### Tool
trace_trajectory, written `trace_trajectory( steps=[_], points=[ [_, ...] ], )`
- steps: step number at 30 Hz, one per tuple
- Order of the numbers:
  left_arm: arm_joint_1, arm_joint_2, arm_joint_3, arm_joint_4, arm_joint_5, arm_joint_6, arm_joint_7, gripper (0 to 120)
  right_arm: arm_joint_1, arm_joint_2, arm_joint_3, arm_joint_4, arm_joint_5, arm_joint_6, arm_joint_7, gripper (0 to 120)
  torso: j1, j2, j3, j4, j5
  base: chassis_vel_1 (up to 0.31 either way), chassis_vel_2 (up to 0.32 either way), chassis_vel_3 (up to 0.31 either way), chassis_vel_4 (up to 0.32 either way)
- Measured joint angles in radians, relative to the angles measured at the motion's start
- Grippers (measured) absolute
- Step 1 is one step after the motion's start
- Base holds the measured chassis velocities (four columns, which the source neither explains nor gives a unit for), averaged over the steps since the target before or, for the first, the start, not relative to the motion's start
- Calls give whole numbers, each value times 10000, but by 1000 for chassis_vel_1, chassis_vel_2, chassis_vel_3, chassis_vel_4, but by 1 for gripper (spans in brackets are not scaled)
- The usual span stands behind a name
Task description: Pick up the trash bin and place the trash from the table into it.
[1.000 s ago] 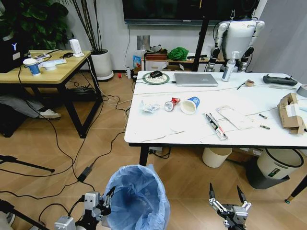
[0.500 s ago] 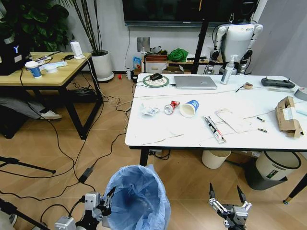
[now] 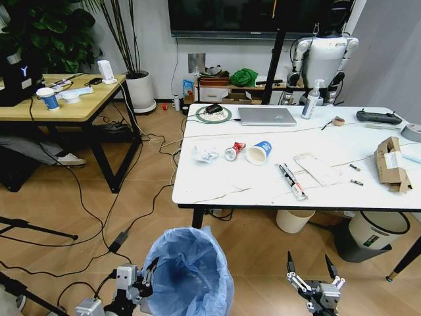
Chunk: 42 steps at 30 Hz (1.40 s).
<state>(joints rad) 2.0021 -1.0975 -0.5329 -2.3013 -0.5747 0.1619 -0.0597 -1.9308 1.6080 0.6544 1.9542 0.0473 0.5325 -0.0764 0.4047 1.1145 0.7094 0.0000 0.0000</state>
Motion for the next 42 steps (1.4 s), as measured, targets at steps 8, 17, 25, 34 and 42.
trace_trajectory(
  steps=[8, 17, 25, 34, 42],
  points=[
    [43, -32, 4, -1, 47, 0, 9, 0, -1, 0, -11, 34, -4, -12, -2, 100, 243, 522, 275, 0, 0, 0, 0, 0, 0],
    [117, -62, 35, 23, 85, -12, 19, 0, 12, 0, -28, 38, -3, -12, -6, 100, 431, 953, 520, 1, 0, 0, 0, 0, 0],
    [130, -81, 57, 26, 69, -16, -35, 0, 13, 1, -53, 29, -2, -11, -7, 100, 630, 1389, 757, 0, 0, 0, 0, 0, 0],
    [187, -138, 112, 45, -45, -201, -209, 0, -5, 1, -174, 59, 38, -14, -4, 100, 853, 1894, 1040, 0, 0, 0, 0, 0, 0],
    [546, -295, -209, -143, 39, -218, -580, 0, 142, -74, -476, 262, 252, -38, 300, 100, 877, 1960, 1085, -1, 3, 0, 0, 0, 0]
  ],
)
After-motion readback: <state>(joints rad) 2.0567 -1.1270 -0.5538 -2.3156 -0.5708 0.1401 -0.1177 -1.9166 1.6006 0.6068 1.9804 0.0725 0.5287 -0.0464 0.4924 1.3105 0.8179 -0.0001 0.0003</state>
